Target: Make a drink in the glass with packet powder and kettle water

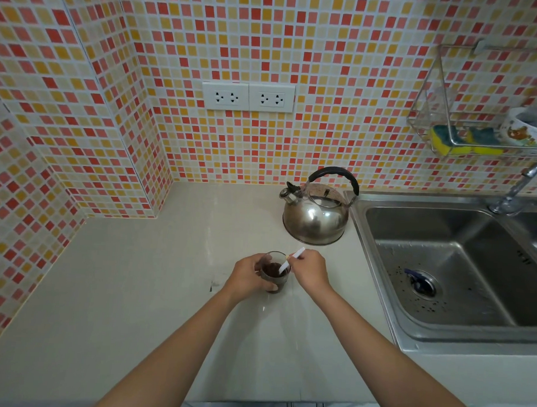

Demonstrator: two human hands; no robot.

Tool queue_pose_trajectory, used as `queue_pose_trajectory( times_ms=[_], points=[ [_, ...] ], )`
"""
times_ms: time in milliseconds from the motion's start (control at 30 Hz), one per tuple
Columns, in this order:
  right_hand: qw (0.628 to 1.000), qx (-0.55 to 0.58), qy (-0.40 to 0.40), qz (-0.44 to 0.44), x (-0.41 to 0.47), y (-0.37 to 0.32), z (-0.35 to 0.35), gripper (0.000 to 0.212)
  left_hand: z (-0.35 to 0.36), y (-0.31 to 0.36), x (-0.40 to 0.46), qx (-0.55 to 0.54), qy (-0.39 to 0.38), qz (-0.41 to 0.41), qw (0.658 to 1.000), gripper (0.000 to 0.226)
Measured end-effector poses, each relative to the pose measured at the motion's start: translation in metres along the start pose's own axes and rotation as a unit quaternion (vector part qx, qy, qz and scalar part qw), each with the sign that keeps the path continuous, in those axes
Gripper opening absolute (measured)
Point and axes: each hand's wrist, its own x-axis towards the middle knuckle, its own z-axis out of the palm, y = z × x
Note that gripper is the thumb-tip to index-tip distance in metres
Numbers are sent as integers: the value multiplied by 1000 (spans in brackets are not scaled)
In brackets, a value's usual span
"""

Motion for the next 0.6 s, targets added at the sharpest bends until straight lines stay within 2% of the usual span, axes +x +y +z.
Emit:
queue_pose_trajectory(
  times_ms=[67, 267, 600],
  points=[
    [1000, 6, -3, 9, 0, 0, -1, 28, 0, 0, 0, -4, 2, -1, 1000, 79],
    [1000, 1, 0, 13, 3, 2, 1, 28, 2, 1, -4, -15, 8, -4, 1000, 86],
    [1000, 8, -4, 19, 2, 1, 0, 27, 1, 6, -9, -12, 8, -9, 1000, 80]
  ],
)
